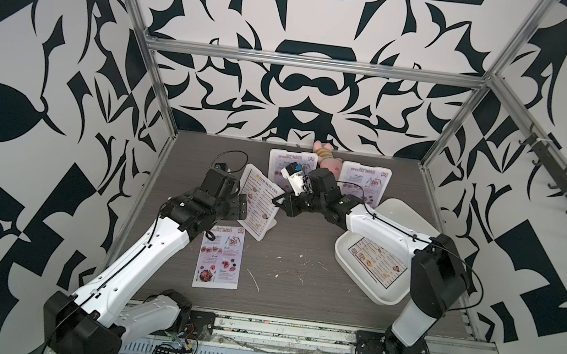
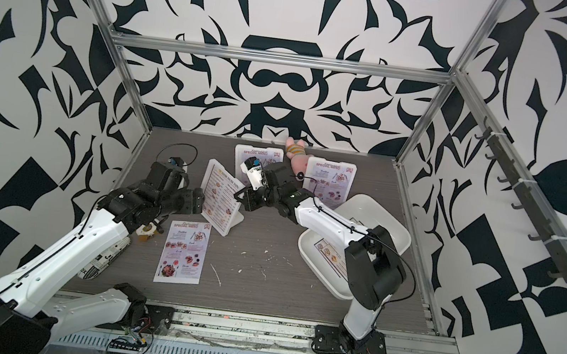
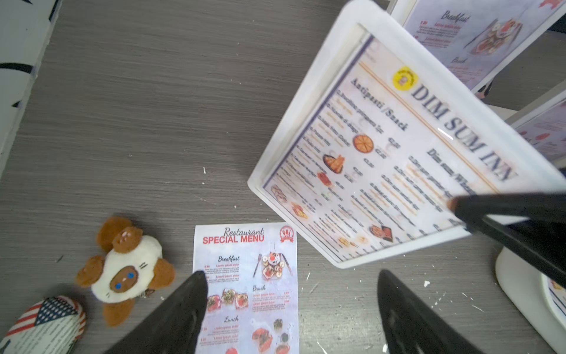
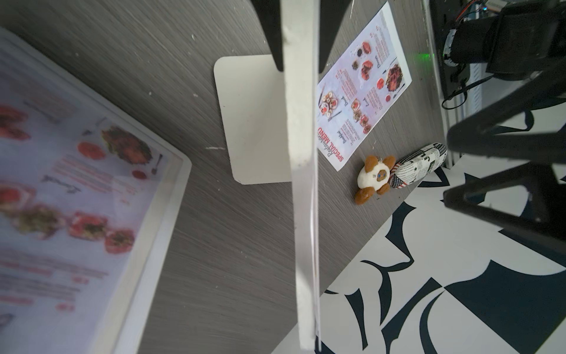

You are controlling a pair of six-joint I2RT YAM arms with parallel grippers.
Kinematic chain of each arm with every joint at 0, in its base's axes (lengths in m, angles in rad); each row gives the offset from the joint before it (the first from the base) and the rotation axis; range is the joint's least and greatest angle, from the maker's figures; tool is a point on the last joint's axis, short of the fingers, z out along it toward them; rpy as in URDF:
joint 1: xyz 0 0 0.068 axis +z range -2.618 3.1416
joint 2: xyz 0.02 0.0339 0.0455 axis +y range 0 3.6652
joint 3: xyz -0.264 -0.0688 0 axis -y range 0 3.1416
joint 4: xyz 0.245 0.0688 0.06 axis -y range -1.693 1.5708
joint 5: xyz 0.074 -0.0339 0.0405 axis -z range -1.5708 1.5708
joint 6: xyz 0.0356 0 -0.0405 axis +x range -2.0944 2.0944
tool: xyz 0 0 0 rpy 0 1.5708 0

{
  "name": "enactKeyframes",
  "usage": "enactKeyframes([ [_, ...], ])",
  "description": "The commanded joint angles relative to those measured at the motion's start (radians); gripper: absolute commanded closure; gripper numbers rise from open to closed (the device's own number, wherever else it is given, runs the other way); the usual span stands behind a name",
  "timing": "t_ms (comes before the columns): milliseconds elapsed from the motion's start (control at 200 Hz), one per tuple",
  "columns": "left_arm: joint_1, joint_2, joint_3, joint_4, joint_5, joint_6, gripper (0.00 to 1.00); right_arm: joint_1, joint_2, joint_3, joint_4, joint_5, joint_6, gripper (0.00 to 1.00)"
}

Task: Replace the menus in the menu holders
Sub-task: Move the menu holder to the center of the board.

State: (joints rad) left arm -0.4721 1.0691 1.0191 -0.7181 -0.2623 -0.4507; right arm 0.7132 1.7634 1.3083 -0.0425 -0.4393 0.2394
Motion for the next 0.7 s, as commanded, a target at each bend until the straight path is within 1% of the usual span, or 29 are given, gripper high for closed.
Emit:
enactKeyframes([
  [0, 0.001, -0.031, -0.037, -0.029, 0.040, -0.035, 0.12, 0.026, 0.030, 0.063, 0.068, 0.064, -0.062, 0.90],
  [155, 0.000, -0.057, -0.084, -0.047, 0.086, -0.066, 0.14, 0.030, 0.123, 0.150, 0.131, 0.072, -0.109, 0.90],
  [305, 0.001, -0.063, -0.149, -0.025, 0.124, -0.104, 0.14, 0.034, 0.239, 0.285, 0.148, 0.041, -0.143, 0.87],
  [375, 0.002, -0.054, -0.171, 0.006, 0.136, -0.114, 0.14, 0.034, 0.302, 0.371, 0.136, 0.028, -0.150, 0.84],
  [385, 0.001, -0.051, -0.174, 0.012, 0.136, -0.116, 0.17, 0.034, 0.312, 0.385, 0.130, 0.026, -0.152, 0.83],
  [410, 0.000, -0.044, -0.179, 0.025, 0.140, -0.119, 0.18, 0.034, 0.334, 0.418, 0.115, 0.020, -0.153, 0.82],
  [485, 0.001, -0.020, -0.183, 0.068, 0.162, -0.139, 0.19, 0.035, 0.399, 0.510, 0.086, 0.008, -0.160, 0.77],
  [565, 0.001, 0.003, -0.185, 0.123, 0.157, -0.166, 0.19, 0.034, 0.457, 0.596, 0.066, -0.001, -0.156, 0.74],
  [630, 0.001, 0.024, -0.191, 0.172, 0.159, -0.185, 0.20, 0.034, 0.490, 0.648, 0.065, -0.014, -0.138, 0.73],
  [695, 0.000, 0.047, -0.191, 0.214, 0.175, -0.199, 0.22, 0.035, 0.501, 0.676, 0.071, -0.038, -0.117, 0.68],
])
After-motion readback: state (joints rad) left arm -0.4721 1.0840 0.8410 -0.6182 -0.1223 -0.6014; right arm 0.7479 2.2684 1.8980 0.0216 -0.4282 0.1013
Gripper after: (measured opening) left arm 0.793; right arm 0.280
